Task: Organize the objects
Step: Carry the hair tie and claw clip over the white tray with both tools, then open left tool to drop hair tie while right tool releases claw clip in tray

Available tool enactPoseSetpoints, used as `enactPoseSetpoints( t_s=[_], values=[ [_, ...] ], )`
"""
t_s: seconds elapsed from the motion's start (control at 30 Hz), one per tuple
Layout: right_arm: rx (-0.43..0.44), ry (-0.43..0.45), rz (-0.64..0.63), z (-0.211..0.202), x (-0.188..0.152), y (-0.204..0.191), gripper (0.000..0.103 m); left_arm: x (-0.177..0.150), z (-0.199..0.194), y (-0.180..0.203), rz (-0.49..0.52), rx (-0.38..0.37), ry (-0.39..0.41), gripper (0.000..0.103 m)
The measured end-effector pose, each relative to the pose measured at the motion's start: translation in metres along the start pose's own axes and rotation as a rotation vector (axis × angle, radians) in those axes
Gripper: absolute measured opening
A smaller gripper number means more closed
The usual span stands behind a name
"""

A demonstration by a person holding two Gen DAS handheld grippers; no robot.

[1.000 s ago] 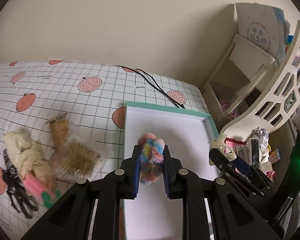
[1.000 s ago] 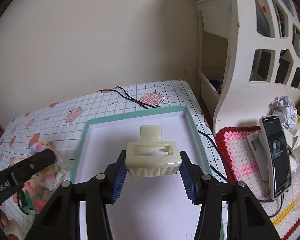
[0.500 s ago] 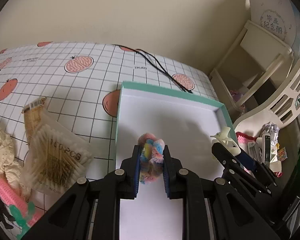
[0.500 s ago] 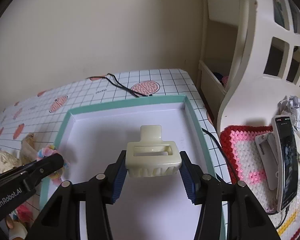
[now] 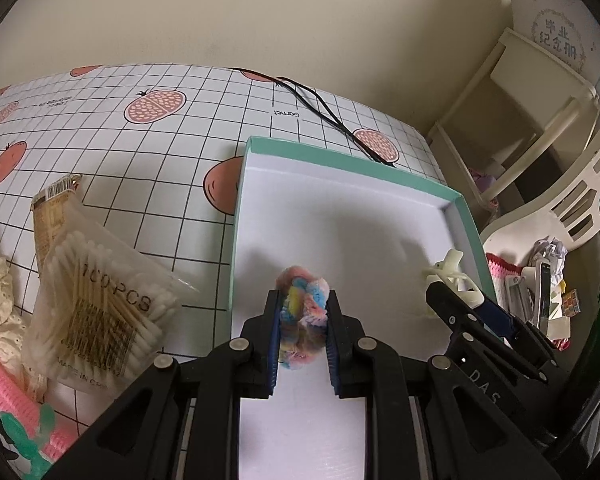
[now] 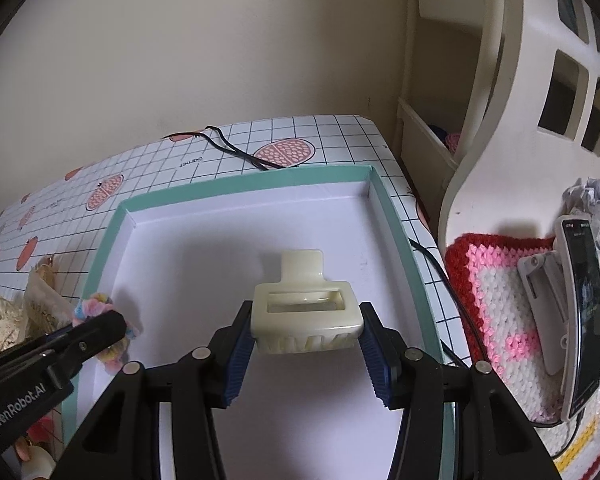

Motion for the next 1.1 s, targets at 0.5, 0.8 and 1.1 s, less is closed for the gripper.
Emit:
enactPoseSetpoints(
  t_s=[0.5,0.8,1.1],
  values=[
    [0.003,-0.041,-0.016,0.0012,-0.0033,0.0024,0.053,-0.0022,0.0039,-0.0041,-0.004,0.009,-0.029,0.022],
    [0.017,-0.050,0.006,0.0020,-0.0020,0.0048,0.054,-0.0006,0.0040,-0.0047,-0.025,-0.011,-0.045,0.026],
    [0.036,-0.041,0.016,-0.0016,0.0003,0.0064,0.060,0.0026,-0.0008,0.0013,-0.029,-0.028,-0.053,0.037]
  ],
)
Point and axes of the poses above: each gripper's, at about its wrist camera, not at the fingertips, and z roughly the way its jaws point, y to its right, x to its top, the point moved 2 cm from there along z, roughly the way its jaws point, and after that the axes turned 7 degrees about -x, right-handed, at the moved point
